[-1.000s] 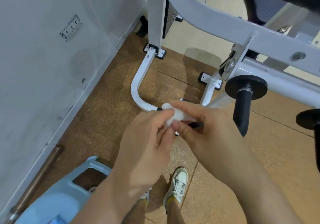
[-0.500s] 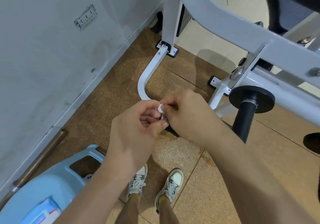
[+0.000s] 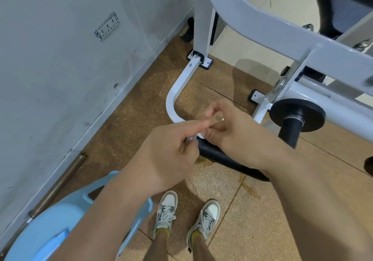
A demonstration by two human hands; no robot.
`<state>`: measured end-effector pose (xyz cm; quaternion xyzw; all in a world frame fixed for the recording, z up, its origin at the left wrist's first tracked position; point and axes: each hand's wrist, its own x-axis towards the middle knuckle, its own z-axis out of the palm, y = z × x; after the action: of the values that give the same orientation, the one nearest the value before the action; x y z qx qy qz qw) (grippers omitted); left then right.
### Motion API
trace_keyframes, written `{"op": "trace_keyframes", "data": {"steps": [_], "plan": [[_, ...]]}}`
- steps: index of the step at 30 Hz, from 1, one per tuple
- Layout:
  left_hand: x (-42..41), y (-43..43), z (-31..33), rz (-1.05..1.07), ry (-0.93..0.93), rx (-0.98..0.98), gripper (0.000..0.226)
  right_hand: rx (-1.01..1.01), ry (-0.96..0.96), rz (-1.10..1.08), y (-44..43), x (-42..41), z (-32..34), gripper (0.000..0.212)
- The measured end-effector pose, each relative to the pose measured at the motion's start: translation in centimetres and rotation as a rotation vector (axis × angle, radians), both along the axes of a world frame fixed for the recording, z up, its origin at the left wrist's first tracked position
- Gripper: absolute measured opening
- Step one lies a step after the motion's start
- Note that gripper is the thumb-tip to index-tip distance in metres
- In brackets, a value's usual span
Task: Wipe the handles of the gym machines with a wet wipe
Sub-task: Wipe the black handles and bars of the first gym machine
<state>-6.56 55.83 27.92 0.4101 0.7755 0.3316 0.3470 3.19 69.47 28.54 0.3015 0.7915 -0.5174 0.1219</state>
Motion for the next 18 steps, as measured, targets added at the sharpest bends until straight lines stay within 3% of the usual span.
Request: {"op": "trace_keyframes", "data": {"steps": [2, 5, 8, 12, 16, 18], "plan": [[-0.2, 0.5, 0.5, -0.071, 0.106, -0.032, 0.037, 0.036, -0.015, 0.034, 0.2, 1.2, 0.7, 0.027], [-1.3, 1.8, 1.2, -0.117, 0.125, -0.122, 0.022, 0.220, 0.036, -0.097, 1.0, 3.7, 2.1, 0.028], [-2.6, 3.3, 1.0, -0.079, -0.011, -0.252, 0.017, 0.364, 0.093, -0.211, 0.2, 6.1, 3.1, 0.023], [-2.5, 3.4, 0.1, 0.142, -0.263, -0.299, 0.016, 0.285, 0.217, -0.350, -3.3, 6.8, 2.7, 0.021], [-2.2, 3.5, 1.0, -0.037, -0.046, -0.215, 0.008, 0.253, 0.265, -0.436, -6.1, 6.7, 1.0, 0.022], [-2.1, 4.1, 1.3, -0.101, -0.028, -0.213, 0.005, 0.280, 0.290, -0.491, -6.6, 6.6, 0.2, 0.025]]}}
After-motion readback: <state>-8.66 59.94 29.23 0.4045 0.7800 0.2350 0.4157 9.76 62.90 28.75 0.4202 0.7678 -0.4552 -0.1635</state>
